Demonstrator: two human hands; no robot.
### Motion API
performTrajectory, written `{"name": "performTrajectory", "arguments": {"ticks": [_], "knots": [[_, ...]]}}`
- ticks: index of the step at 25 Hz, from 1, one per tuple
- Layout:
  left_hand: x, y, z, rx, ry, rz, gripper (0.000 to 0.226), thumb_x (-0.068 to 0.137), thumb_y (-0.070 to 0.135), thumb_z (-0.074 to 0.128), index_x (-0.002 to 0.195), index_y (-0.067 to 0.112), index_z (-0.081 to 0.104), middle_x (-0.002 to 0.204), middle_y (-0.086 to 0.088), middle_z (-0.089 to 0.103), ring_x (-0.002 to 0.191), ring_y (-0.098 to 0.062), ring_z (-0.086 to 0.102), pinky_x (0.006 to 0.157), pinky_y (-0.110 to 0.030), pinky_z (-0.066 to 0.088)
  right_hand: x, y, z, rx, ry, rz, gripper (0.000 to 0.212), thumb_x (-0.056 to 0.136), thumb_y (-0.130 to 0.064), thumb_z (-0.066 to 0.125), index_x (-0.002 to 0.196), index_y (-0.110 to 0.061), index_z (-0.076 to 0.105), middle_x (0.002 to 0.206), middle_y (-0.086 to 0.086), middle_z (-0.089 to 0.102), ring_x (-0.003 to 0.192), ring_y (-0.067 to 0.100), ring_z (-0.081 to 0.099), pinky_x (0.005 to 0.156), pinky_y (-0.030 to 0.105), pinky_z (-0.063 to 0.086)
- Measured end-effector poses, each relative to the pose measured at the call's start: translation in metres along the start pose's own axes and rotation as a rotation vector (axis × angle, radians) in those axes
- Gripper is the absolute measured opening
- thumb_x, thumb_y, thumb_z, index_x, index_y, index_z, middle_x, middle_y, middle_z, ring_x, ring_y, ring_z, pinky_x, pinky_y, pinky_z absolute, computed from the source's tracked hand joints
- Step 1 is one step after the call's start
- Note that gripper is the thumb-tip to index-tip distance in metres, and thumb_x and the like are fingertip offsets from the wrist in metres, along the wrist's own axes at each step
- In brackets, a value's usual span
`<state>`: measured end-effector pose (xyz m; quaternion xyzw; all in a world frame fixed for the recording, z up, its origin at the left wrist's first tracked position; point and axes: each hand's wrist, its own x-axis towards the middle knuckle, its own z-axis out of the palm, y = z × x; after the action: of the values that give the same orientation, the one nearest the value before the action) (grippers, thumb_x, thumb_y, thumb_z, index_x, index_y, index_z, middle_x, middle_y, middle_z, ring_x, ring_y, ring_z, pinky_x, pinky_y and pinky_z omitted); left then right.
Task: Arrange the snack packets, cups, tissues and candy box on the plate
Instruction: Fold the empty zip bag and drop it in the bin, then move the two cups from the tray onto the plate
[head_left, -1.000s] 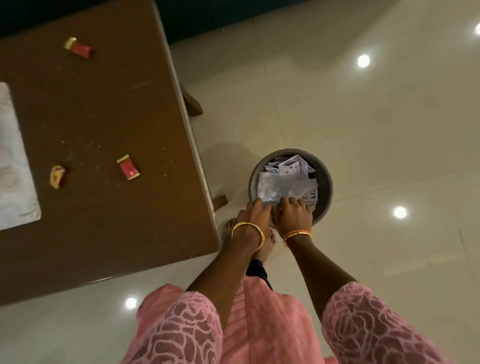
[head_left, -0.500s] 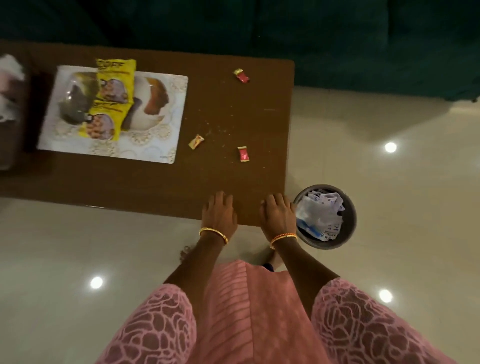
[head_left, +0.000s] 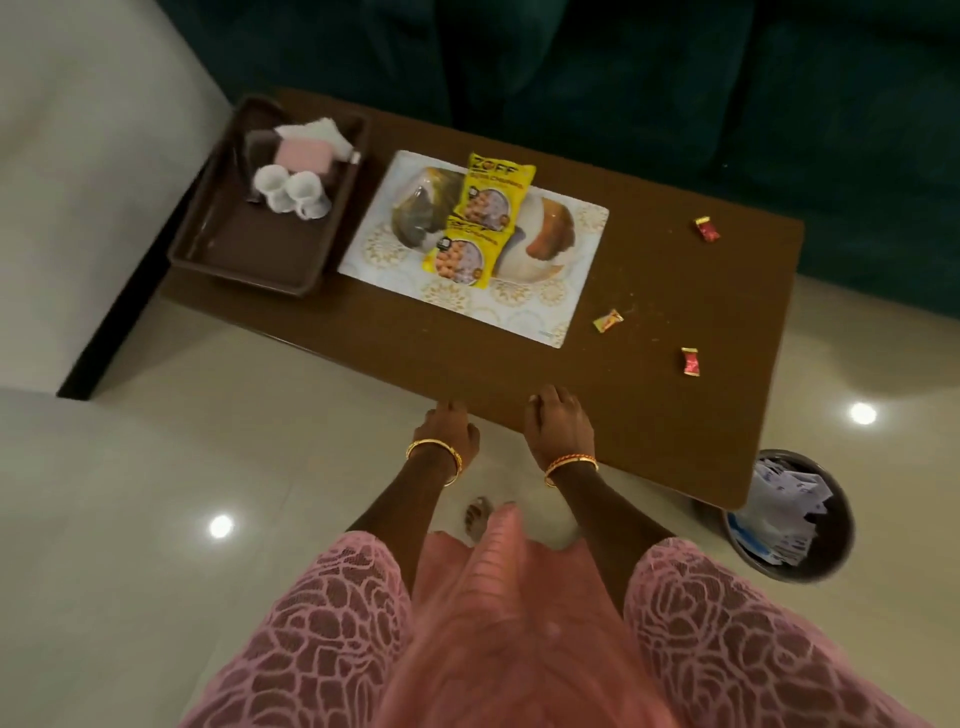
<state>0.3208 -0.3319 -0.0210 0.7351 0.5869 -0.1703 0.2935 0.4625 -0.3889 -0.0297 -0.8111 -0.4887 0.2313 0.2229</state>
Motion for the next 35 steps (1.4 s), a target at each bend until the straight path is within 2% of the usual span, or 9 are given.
{"name": "performTrajectory", "arguments": {"ticks": [5,12,17,19,22,26,31,33,35], "knots": [[0.018,-0.057,-0.052,-0.1,0.087,-0.061,0.036,0.093,0.023,0.043,0.122,0.002,0.049,0.124,-0.022,0.054,0.118,-0.037,0.049,0.094,-0.046,0.046,0.033,-0.076,0.027,0.0,0.007,-0.094,0.017,0.088,-0.015,0.047,0.086,-0.001,0.057,0.087,0.02,0.062,0.085,0.039,0.057,0.069,0.04,0.045],[0.077,-0.109,-0.107,-0.274,0.073,-0.066,0.027,0.089,0.018,0.046,0.108,0.005,0.06,0.115,-0.021,0.061,0.109,-0.038,0.056,0.09,-0.043,0.049,0.105,-0.151,0.067,0.018,0.012,-0.087,0.021,0.089,-0.018,0.044,0.091,-0.002,0.056,0.094,0.02,0.06,0.091,0.037,0.055,0.072,0.042,0.046],[0.121,-0.146,-0.164,-0.351,0.096,-0.128,0.035,0.092,0.02,0.044,0.124,0.005,0.046,0.109,-0.019,0.064,0.099,-0.035,0.061,0.077,-0.036,0.047,0.159,-0.208,0.09,0.119,-0.034,-0.007,0.015,0.083,-0.009,0.05,0.098,-0.008,0.053,0.101,0.015,0.056,0.081,0.035,0.059,0.062,0.039,0.049],[0.137,-0.161,-0.181,-0.431,0.109,-0.163,0.04,0.093,0.018,0.045,0.131,0.007,0.041,0.112,-0.018,0.065,0.102,-0.034,0.062,0.079,-0.035,0.048,0.176,-0.227,0.099,0.125,-0.062,0.001,0.018,0.082,-0.007,0.052,0.099,-0.009,0.053,0.104,0.014,0.056,0.078,0.033,0.06,0.061,0.038,0.05],[0.157,-0.184,-0.201,-0.62,0.135,-0.24,0.03,0.092,0.017,0.045,0.12,0.007,0.053,0.115,-0.016,0.065,0.102,-0.035,0.063,0.088,-0.039,0.052,0.204,-0.253,0.11,0.121,-0.073,0.048,0.01,0.081,-0.004,0.054,0.089,-0.005,0.059,0.104,0.015,0.056,0.077,0.033,0.061,0.063,0.036,0.05],[0.182,-0.217,-0.217,-0.855,0.148,-0.309,0.025,0.094,0.02,0.044,0.11,0.006,0.056,0.103,-0.018,0.069,0.09,-0.036,0.067,0.083,-0.047,0.056,0.228,-0.274,0.13,0.17,-0.107,0.102,0.015,0.078,0.002,0.049,0.074,-0.004,0.062,0.086,0.016,0.067,0.079,0.031,0.062,0.069,0.038,0.053],[0.223,-0.253,-0.256,-1.062,0.11,-0.372,0.022,0.094,0.013,0.047,0.115,0.006,0.053,0.093,-0.009,0.063,0.071,-0.021,0.062,0.06,-0.027,0.054,0.262,-0.305,0.16,0.303,-0.11,0.269,0.007,0.083,-0.009,0.057,0.084,-0.006,0.063,0.084,0.009,0.066,0.078,0.021,0.057,0.073,0.028,0.046],[0.248,-0.268,-0.266,-1.049,0.084,-0.377,0.03,0.093,0.012,0.05,0.122,0.005,0.05,0.101,-0.011,0.064,0.08,-0.025,0.062,0.072,-0.035,0.054,0.277,-0.319,0.175,0.347,-0.137,0.347,0.009,0.082,-0.01,0.058,0.089,-0.006,0.063,0.085,0.006,0.063,0.079,0.023,0.059,0.073,0.026,0.043],[0.273,-0.282,-0.271,-0.868,0.019,-0.357,0.034,0.092,0.013,0.05,0.126,0.007,0.048,0.123,-0.014,0.06,0.105,-0.032,0.062,0.092,-0.04,0.051,0.293,-0.327,0.194,0.349,-0.123,0.386,0.01,0.083,-0.005,0.055,0.086,-0.003,0.064,0.086,0.012,0.066,0.079,0.024,0.059,0.073,0.028,0.046]]}}
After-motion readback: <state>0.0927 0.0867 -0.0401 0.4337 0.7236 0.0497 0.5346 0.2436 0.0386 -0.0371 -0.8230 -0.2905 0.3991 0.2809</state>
